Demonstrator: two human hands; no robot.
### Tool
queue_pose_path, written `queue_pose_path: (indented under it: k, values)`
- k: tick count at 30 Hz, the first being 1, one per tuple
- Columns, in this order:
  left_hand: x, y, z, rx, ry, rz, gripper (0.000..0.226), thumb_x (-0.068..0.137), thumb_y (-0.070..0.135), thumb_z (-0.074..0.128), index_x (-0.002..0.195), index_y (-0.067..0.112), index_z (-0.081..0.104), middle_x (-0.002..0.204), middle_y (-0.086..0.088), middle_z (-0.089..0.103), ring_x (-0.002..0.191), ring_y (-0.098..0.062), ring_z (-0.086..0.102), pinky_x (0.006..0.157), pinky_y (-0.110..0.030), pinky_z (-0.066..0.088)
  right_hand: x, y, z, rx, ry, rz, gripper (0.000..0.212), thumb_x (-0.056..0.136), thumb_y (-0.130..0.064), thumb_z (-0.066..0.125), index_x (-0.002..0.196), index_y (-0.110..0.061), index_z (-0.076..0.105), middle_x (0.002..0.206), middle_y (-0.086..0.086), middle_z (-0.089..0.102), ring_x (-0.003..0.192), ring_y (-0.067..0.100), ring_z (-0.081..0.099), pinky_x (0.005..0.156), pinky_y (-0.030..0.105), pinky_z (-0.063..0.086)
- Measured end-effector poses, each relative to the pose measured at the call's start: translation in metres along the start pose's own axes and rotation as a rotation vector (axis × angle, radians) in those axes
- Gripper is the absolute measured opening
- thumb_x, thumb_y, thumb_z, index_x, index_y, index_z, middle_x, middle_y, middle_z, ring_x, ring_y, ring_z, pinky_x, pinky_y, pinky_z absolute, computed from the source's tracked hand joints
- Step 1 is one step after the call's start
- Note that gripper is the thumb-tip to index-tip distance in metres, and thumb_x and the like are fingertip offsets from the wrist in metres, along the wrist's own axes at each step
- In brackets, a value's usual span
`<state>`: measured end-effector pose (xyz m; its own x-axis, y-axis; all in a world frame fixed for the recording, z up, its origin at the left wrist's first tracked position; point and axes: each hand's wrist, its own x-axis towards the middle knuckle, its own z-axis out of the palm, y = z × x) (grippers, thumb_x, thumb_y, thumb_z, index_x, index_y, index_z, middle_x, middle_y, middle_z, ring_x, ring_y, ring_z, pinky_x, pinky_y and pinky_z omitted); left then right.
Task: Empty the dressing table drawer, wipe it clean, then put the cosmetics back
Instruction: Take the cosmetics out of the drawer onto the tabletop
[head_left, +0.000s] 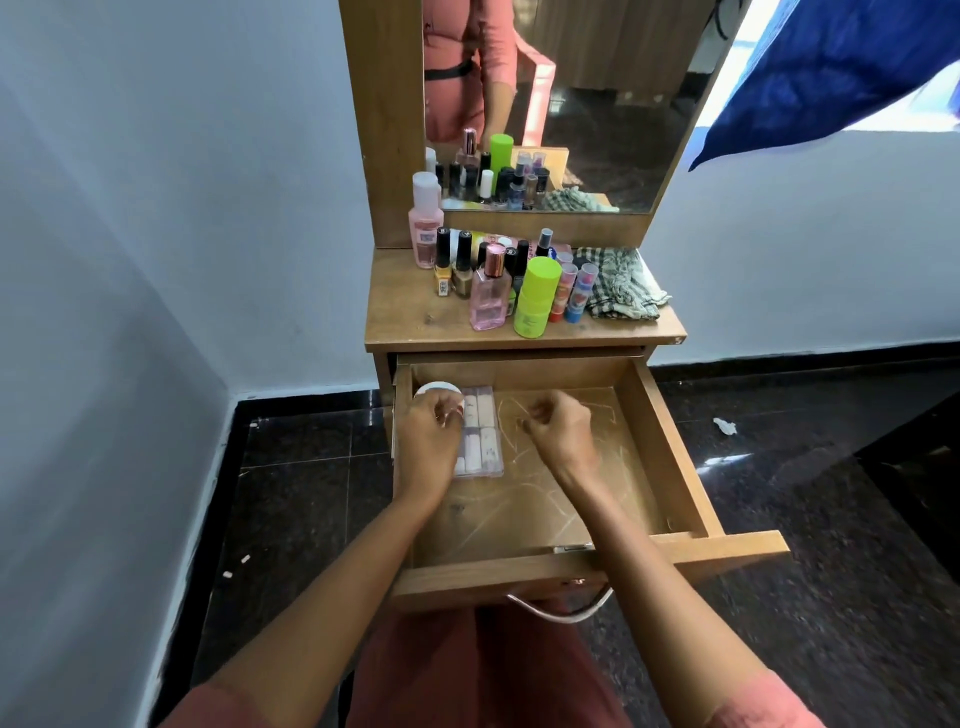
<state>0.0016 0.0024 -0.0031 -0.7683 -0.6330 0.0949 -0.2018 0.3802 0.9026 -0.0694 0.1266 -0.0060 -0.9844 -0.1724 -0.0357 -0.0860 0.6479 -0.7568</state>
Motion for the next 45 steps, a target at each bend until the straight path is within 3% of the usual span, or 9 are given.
queue_pose_path:
  k: [3, 7, 10, 17, 24, 29, 34, 40, 45]
  values:
    - [-0.011, -0.006, 0.005, 0.118, -0.079, -0.055, 0.028, 0.086, 0.003, 0.057, 0.114, 0.002, 0.059, 0.128, -0.014, 0.053, 0.121, -0.026, 0.049, 0.100, -0.027, 0.039, -0.009, 0.006, 0.014, -0.106, -0.249, 0.005, 0.039, 0.073, -0.010, 0.074, 0.108, 0.000, 0.060, 0.113, 0.018, 0.061, 0.095, 0.023, 0.058, 0.084, 0.030, 0.046]
    - [-0.014, -0.003, 0.007, 0.179, -0.140, -0.041, 0.038, 0.088, 0.003, 0.054, 0.125, 0.002, 0.049, 0.136, -0.014, 0.045, 0.129, -0.025, 0.040, 0.103, -0.020, 0.028, -0.015, 0.006, 0.025, -0.409, -0.422, -0.231, 0.056, 0.072, -0.015, 0.075, 0.121, -0.009, 0.051, 0.130, 0.013, 0.042, 0.117, 0.031, 0.049, 0.096, 0.042, 0.045]
    - [-0.012, -0.002, 0.008, 0.165, -0.174, -0.053, 0.039, 0.089, 0.001, 0.052, 0.127, 0.002, 0.047, 0.137, -0.014, 0.044, 0.131, -0.024, 0.039, 0.107, -0.021, 0.025, -0.015, 0.003, 0.026, -0.640, -0.469, -0.358, 0.056, 0.074, -0.020, 0.073, 0.122, -0.011, 0.046, 0.131, 0.010, 0.038, 0.119, 0.033, 0.044, 0.088, 0.047, 0.048]
    - [-0.008, -0.001, 0.009, 0.169, -0.192, -0.061, 0.043, 0.089, 0.003, 0.052, 0.131, 0.005, 0.044, 0.141, -0.013, 0.043, 0.133, -0.024, 0.038, 0.109, -0.026, 0.028, -0.012, 0.003, 0.025, -0.901, -0.415, -0.676, 0.056, 0.084, -0.025, 0.061, 0.131, -0.006, 0.037, 0.130, 0.011, 0.040, 0.113, 0.031, 0.047, 0.073, 0.043, 0.049]
    - [0.003, -0.008, 0.017, 0.201, -0.191, -0.112, 0.052, 0.089, 0.010, 0.055, 0.137, 0.007, 0.034, 0.144, -0.011, 0.037, 0.134, -0.025, 0.035, 0.113, -0.033, 0.028, -0.004, 0.017, 0.021, -0.946, -0.430, -0.717, 0.052, 0.082, -0.016, 0.056, 0.129, -0.008, 0.036, 0.129, 0.012, 0.041, 0.109, 0.032, 0.051, 0.074, 0.043, 0.050]
    - [0.005, -0.010, 0.024, 0.082, -0.193, -0.267, 0.070, 0.086, 0.008, 0.058, 0.143, 0.006, 0.017, 0.148, -0.012, 0.024, 0.137, -0.026, 0.027, 0.114, -0.036, 0.026, -0.001, 0.025, 0.010, -0.752, -0.522, -0.561, 0.049, 0.082, -0.014, 0.059, 0.127, -0.006, 0.040, 0.133, 0.015, 0.037, 0.111, 0.037, 0.050, 0.084, 0.047, 0.049]
    - [0.006, -0.006, 0.032, -0.017, -0.132, -0.366, 0.073, 0.089, 0.009, 0.055, 0.145, 0.006, 0.009, 0.152, -0.012, 0.014, 0.139, -0.027, 0.024, 0.115, -0.038, 0.025, 0.004, 0.018, 0.009, -0.411, -0.508, -0.264, 0.050, 0.079, -0.017, 0.070, 0.122, -0.002, 0.049, 0.131, 0.018, 0.040, 0.115, 0.034, 0.049, 0.099, 0.038, 0.041]
    - [0.004, -0.012, 0.034, -0.057, -0.109, -0.463, 0.068, 0.086, 0.006, 0.058, 0.143, 0.004, 0.020, 0.147, -0.016, 0.030, 0.133, -0.031, 0.035, 0.109, -0.043, 0.035, 0.001, 0.023, 0.016, -0.310, -0.428, -0.012, 0.042, 0.075, -0.016, 0.073, 0.109, -0.004, 0.053, 0.122, 0.018, 0.052, 0.107, 0.032, 0.055, 0.086, 0.033, 0.045]
    - [0.001, -0.016, 0.036, -0.123, -0.203, -0.639, 0.055, 0.085, 0.017, 0.063, 0.132, 0.004, 0.039, 0.136, -0.015, 0.043, 0.115, -0.032, 0.054, 0.095, -0.043, 0.050, 0.000, 0.029, 0.008, -0.184, -0.390, 0.220, 0.051, 0.069, -0.007, 0.077, 0.112, 0.000, 0.052, 0.118, 0.015, 0.058, 0.107, 0.028, 0.057, 0.088, 0.037, 0.050]
